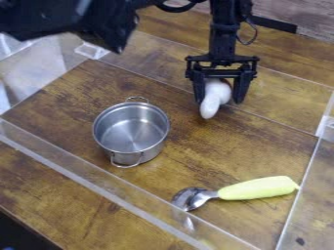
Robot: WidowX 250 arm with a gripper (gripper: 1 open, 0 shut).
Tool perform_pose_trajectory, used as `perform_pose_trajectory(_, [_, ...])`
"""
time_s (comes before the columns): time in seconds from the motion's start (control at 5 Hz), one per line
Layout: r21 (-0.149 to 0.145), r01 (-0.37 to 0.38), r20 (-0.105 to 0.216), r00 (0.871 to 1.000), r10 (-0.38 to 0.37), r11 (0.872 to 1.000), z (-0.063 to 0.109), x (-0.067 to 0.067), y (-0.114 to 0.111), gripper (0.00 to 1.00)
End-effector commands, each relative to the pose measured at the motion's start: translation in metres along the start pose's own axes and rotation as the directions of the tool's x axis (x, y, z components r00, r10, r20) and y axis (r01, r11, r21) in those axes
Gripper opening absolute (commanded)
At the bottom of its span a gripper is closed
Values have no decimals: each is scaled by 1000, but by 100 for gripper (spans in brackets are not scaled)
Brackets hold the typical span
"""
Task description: Put the mushroom in the silver pot
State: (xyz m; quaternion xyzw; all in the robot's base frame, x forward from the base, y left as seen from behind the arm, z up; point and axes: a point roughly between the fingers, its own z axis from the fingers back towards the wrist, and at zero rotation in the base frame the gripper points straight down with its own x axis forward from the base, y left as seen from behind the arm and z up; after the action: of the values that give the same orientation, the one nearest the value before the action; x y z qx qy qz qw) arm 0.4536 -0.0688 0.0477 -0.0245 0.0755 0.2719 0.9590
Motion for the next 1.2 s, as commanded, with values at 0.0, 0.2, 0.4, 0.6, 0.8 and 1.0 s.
perform_pose_trajectory(0.0, [-38, 18, 29, 999, -17, 999, 30, -11, -21, 100])
perform_pose_trajectory(0.2, [-18, 15, -3, 1000, -15, 1000, 34, -17, -30, 100])
perform_pose_trajectory(0.4, [-17, -10, -8, 1000, 10, 1000, 31, -23, -36, 0])
perform_pose_trajectory(0.6, [-20, -6, -21, 1000, 5, 1000, 38, -27, -38, 0])
perform_pose_trajectory(0.8, [-67, 11, -42, 999, -14, 998, 64, -35, -33, 0])
perform_pose_trajectory(1.0, [-93, 47, -61, 997, -52, 995, 71, -39, -25, 0])
